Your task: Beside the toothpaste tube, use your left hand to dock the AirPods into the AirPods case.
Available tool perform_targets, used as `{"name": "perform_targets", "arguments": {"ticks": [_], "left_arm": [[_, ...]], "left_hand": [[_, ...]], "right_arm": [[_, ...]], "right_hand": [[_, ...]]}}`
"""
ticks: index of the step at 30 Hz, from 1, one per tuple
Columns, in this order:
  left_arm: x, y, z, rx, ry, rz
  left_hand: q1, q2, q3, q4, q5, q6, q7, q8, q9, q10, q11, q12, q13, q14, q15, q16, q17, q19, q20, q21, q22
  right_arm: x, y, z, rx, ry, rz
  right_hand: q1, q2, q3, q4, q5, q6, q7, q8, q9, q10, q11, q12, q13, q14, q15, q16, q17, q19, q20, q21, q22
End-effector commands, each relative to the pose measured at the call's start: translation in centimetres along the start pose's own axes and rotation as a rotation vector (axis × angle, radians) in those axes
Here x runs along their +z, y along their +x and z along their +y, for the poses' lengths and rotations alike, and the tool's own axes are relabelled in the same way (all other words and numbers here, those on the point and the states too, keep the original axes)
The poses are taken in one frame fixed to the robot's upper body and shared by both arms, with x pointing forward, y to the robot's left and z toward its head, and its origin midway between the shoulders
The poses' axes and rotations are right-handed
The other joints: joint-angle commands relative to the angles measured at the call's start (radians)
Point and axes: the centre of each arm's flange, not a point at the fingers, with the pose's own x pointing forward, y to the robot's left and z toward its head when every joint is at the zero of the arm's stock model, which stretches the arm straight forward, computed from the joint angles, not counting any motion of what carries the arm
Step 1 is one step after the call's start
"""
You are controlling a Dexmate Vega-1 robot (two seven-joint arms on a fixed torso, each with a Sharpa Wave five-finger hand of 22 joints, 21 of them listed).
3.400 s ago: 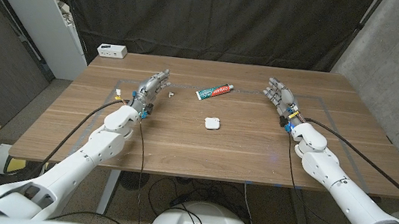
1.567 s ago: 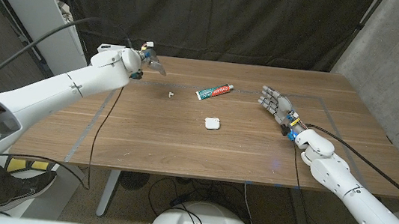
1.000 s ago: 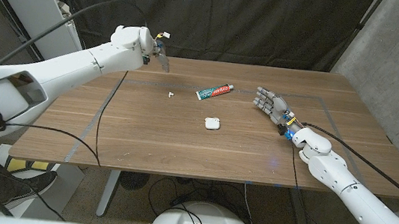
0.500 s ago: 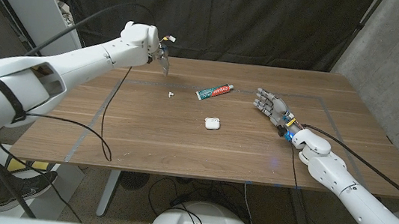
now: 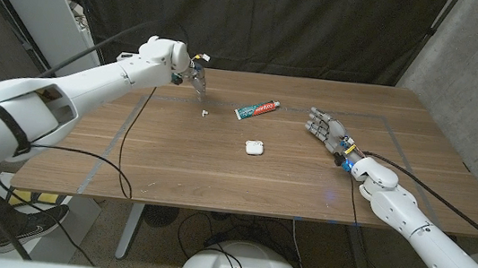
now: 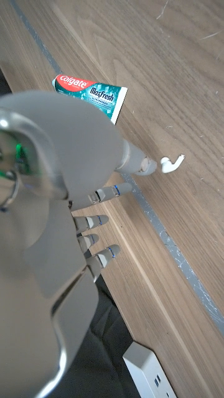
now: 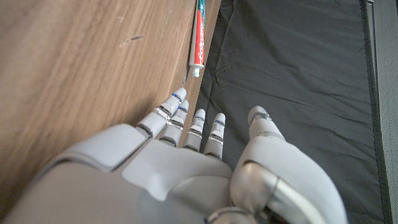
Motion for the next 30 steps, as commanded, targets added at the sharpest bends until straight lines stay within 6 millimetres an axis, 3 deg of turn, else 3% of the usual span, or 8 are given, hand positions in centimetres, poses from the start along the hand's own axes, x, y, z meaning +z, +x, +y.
{"name": "perform_targets", "arguments": {"ticks": [1,6,10,15,30], "left_arm": [[-0.4,0.4,-2.2,0.032,0.01,-0.031],[-0.6,0.6,-2.8,0.058,0.007,-0.035],[-0.5,0.6,-3.5,0.088,0.011,-0.046],[-0.6,0.7,-4.4,0.148,0.033,-0.076],[-0.4,1.6,-5.4,0.146,0.059,-0.06]], "left_hand": [[0.02,0.003,-0.007,0.003,0.004,0.014,-0.006,0.005,0.001,0.012,-0.001,0.006,0.003,0.011,-0.002,0.004,0.001,0.012,0.003,-0.01,0.005],[0.026,0.004,-0.013,0.004,0.003,0.032,-0.018,0.007,-0.001,0.022,-0.01,0.007,0.003,0.022,-0.015,0.004,0.001,0.025,-0.005,-0.016,0.006],[0.031,0.009,-0.021,0.008,0.0,0.044,0.0,0.006,0.0,0.042,-0.01,0.012,0.004,0.04,-0.015,0.005,0.001,0.041,-0.005,-0.025,0.007],[0.044,0.015,-0.03,0.006,-0.008,0.105,0.014,0.027,0.01,0.101,-0.027,0.031,0.005,0.098,-0.041,0.012,0.002,0.085,-0.023,-0.031,0.009],[0.056,0.022,-0.036,0.005,-0.013,0.088,0.005,0.017,0.021,0.106,-0.028,0.027,0.007,0.107,-0.044,0.003,0.002,0.097,-0.022,-0.043,0.01]], "right_arm": [[-0.2,-0.9,0.0,-0.02,0.003,-0.001],[-0.3,-1.1,0.1,-0.026,0.006,-0.005],[-0.4,-1.2,0.3,-0.029,0.007,-0.008],[-0.5,-1.4,0.3,-0.039,0.009,-0.008],[-0.8,-1.7,0.3,-0.039,0.012,-0.004]], "right_hand": [[0.01,-0.001,-0.002,-0.005,0.003,0.002,0.008,-0.002,0.002,-0.002,-0.001,0.002,0.001,-0.002,-0.1,0.001,0.005,-0.002,-0.007,0.006,0.004],[0.011,-0.001,-0.002,-0.006,0.003,0.003,0.014,-0.001,0.002,-0.002,0.0,0.002,0.001,-0.004,-0.101,0.0,0.005,-0.003,-0.006,0.006,0.004],[0.012,-0.001,-0.002,-0.006,0.004,0.003,0.017,-0.001,0.002,-0.002,0.0,0.002,0.001,-0.004,-0.1,0.001,0.005,-0.002,-0.006,0.006,0.004],[0.013,-0.001,-0.002,-0.006,0.004,0.003,0.02,-0.001,0.002,-0.002,-0.001,0.003,0.001,-0.003,-0.099,0.001,0.005,-0.003,-0.005,0.006,0.004],[0.013,-0.002,-0.004,-0.006,0.004,0.003,0.022,-0.001,0.001,-0.001,0.003,0.003,0.001,-0.003,-0.099,0.002,0.005,-0.004,-0.003,0.007,0.004]]}}
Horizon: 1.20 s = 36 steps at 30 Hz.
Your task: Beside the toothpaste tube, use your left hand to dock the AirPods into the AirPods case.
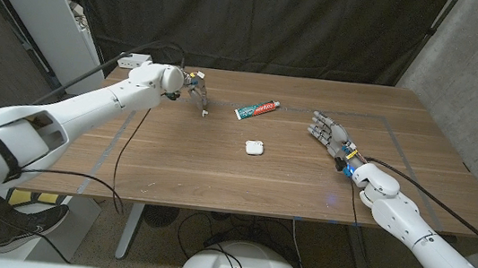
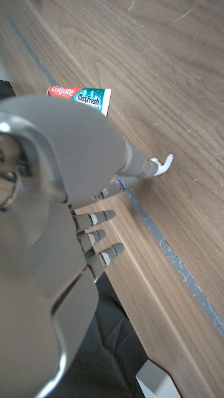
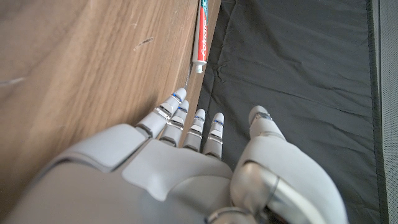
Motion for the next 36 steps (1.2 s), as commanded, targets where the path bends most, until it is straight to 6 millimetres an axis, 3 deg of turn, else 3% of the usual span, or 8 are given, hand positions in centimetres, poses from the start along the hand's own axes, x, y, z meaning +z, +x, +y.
{"name": "perform_targets", "arguments": {"ticks": [1,21,36], "left_arm": [[0.2,0.7,-1.3,0.016,0.025,0.001],[0.7,1.1,-3.2,0.037,0.007,-0.003],[0.5,1.3,-2.6,0.037,-0.003,0.001]], "left_hand": [[0.011,0.003,-0.004,0.003,-0.003,-0.01,-0.008,-0.005,0.005,0.009,0.005,0.0,0.004,0.009,-0.028,-0.005,0.002,0.013,0.001,-0.005,0.006],[0.018,0.007,-0.017,0.005,-0.006,0.018,-0.002,0.002,0.023,0.044,-0.006,0.006,0.007,0.045,-0.046,-0.002,0.002,0.037,-0.001,-0.018,0.008],[0.008,0.02,-0.028,0.017,-0.005,0.069,0.009,0.021,0.038,0.058,-0.006,0.007,0.009,0.072,-0.049,-0.001,0.002,0.046,0.011,-0.027,0.009]], "right_arm": [[-0.2,-0.2,0.0,-0.002,0.004,0.003],[-0.3,-0.3,-0.2,0.007,0.009,0.004],[-0.3,-0.4,-0.1,0.001,0.011,0.009]], "right_hand": [[0.009,0.002,0.0,-0.001,0.004,0.004,0.006,-0.001,0.002,-0.001,0.002,0.003,0.002,0.0,-0.095,0.001,0.005,-0.004,-0.003,0.007,0.004],[-0.016,0.001,-0.013,0.016,-0.001,0.006,0.008,0.0,0.001,0.002,-0.001,0.004,0.002,0.0,-0.095,0.006,0.01,-0.006,-0.003,0.007,0.005],[-0.019,0.002,-0.014,0.017,-0.001,0.005,0.008,-0.001,0.001,0.001,0.0,0.004,0.002,0.0,-0.097,0.005,0.009,-0.007,-0.002,0.007,0.005]]}}
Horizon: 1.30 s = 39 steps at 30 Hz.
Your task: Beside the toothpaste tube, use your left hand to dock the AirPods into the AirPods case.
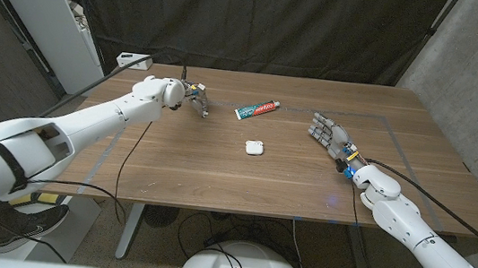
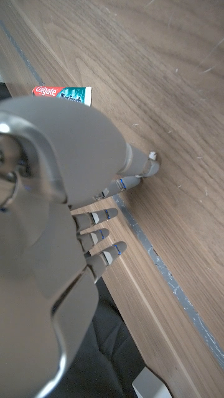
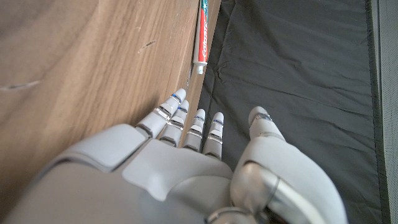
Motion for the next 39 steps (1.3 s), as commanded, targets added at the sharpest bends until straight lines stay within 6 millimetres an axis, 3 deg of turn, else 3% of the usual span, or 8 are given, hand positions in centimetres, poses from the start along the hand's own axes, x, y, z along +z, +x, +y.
{"name": "perform_targets", "arguments": {"ticks": [1,19,39], "left_arm": [[0.0,0.27,0.32,0.0,-0.009,0.0],[0.12,0.5,0.37,-0.021,-0.009,-0.001],[0.4,0.77,-0.24,-0.027,-0.01,0.012]], "left_hand": [[-0.002,0.012,-0.006,0.005,0.0,0.019,-0.002,0.007,0.005,0.015,-0.001,0.008,0.005,0.015,-0.047,0.004,0.002,0.005,0.005,-0.001,0.005],[-0.04,0.012,-0.03,0.025,0.001,0.045,0.013,0.007,0.005,0.031,-0.006,0.01,0.006,0.049,-0.054,0.006,0.002,0.014,0.011,-0.006,0.007],[-0.028,0.005,-0.05,0.008,0.009,0.06,0.007,-0.005,0.008,0.045,-0.014,0.005,0.007,0.067,-0.061,-0.001,0.002,0.025,0.005,-0.014,0.009]], "right_arm": [[-0.1,-0.08,0.11,-0.003,0.003,0.006],[-0.36,-0.1,0.34,-0.003,0.013,0.012],[-0.71,-0.5,0.49,-0.003,0.026,0.008]], "right_hand": [[-0.007,-0.002,-0.001,0.003,-0.001,0.0,0.001,0.0,0.004,0.001,0.001,0.004,0.002,0.0,-0.097,0.005,0.004,-0.002,-0.007,0.008,0.005],[-0.002,0.001,0.003,-0.001,0.0,-0.001,0.003,-0.001,0.003,-0.001,0.002,0.003,0.002,-0.001,-0.099,0.003,0.001,-0.005,-0.005,0.007,0.005],[-0.003,0.002,0.002,-0.001,0.0,-0.003,0.004,-0.001,0.003,-0.001,0.0,0.003,0.002,0.0,-0.1,0.004,0.002,-0.006,-0.005,0.007,0.005]]}}
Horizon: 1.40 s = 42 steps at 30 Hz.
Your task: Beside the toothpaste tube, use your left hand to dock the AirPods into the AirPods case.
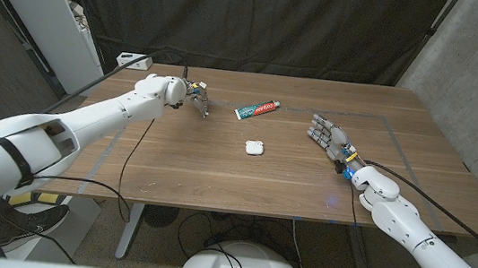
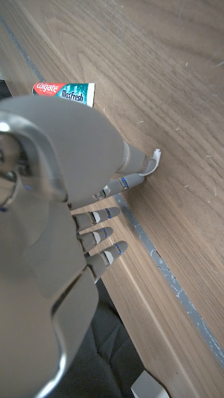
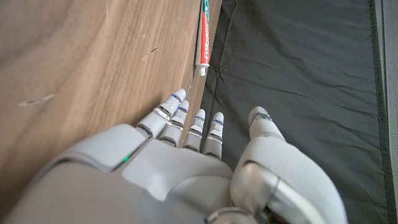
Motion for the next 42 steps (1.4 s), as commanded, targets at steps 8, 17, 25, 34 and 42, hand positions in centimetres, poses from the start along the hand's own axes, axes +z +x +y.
{"name": "perform_targets", "arguments": {"ticks": [8,17,25,34,42], "left_arm": [[0.5,0.0,-1.0,-0.004,-0.002,0.005],[0.5,-0.5,-0.8,0.035,-0.011,-0.005],[0.7,-1.4,0.0,0.056,-0.018,-0.003],[1.5,-2.7,1.4,0.073,-0.039,-0.023],[2.2,-4.1,2.4,0.082,-0.051,-0.03]], "left_hand": [[0.014,0.005,-0.008,-0.004,0.006,0.023,0.0,0.001,0.017,0.012,0.001,-0.004,0.004,0.013,-0.056,-0.002,0.002,0.01,0.01,-0.009,0.005],[0.041,0.027,0.002,-0.013,0.007,0.057,-0.008,0.019,0.037,0.038,-0.002,0.003,0.005,0.038,-0.07,0.003,0.002,0.015,0.019,-0.009,0.006],[0.051,0.029,0.004,-0.017,0.007,0.065,-0.007,0.024,0.045,0.043,-0.005,0.003,0.006,0.044,-0.074,0.002,0.002,0.019,0.02,-0.008,0.007],[0.056,0.03,0.004,-0.017,0.006,0.072,-0.001,0.029,0.054,0.045,-0.001,0.002,0.006,0.045,-0.073,0.0,0.001,0.023,0.021,-0.007,0.007],[0.059,0.031,0.002,-0.016,0.004,0.075,0.003,0.033,0.064,0.046,0.003,0.0,0.007,0.047,-0.07,-0.001,0.002,0.033,0.027,-0.004,0.008]], "right_arm": [[-0.4,-0.5,0.1,0.006,0.008,-0.008],[-0.5,-0.8,0.1,0.003,0.014,-0.011],[-0.7,-1.1,0.3,0.004,0.014,-0.01],[-0.6,-1.1,0.5,0.017,0.012,-0.006],[-0.5,-1.0,0.6,0.03,0.011,0.004]], "right_hand": [[-0.006,0.002,0.0,0.0,0.0,-0.003,0.001,-0.001,0.003,-0.001,-0.002,0.003,0.002,-0.001,-0.1,0.004,0.003,-0.007,-0.005,0.008,0.005],[-0.008,0.001,-0.001,0.001,-0.001,-0.001,0.002,0.0,0.003,0.0,0.002,0.003,0.002,0.0,-0.097,0.005,0.003,-0.006,-0.003,0.008,0.005],[-0.009,0.002,-0.001,0.002,-0.001,-0.001,0.001,-0.001,0.003,0.001,0.0,0.004,0.002,-0.001,-0.098,0.005,0.003,-0.006,-0.003,0.008,0.005],[-0.009,0.003,0.0,0.001,0.0,-0.002,0.001,-0.001,0.003,-0.001,0.0,0.003,0.002,-0.002,-0.098,0.004,0.002,-0.007,-0.003,0.008,0.005],[-0.008,0.004,0.001,0.001,0.0,-0.003,0.001,-0.001,0.003,0.001,-0.001,0.004,0.002,-0.003,-0.1,0.003,0.002,-0.008,-0.004,0.008,0.005]]}}
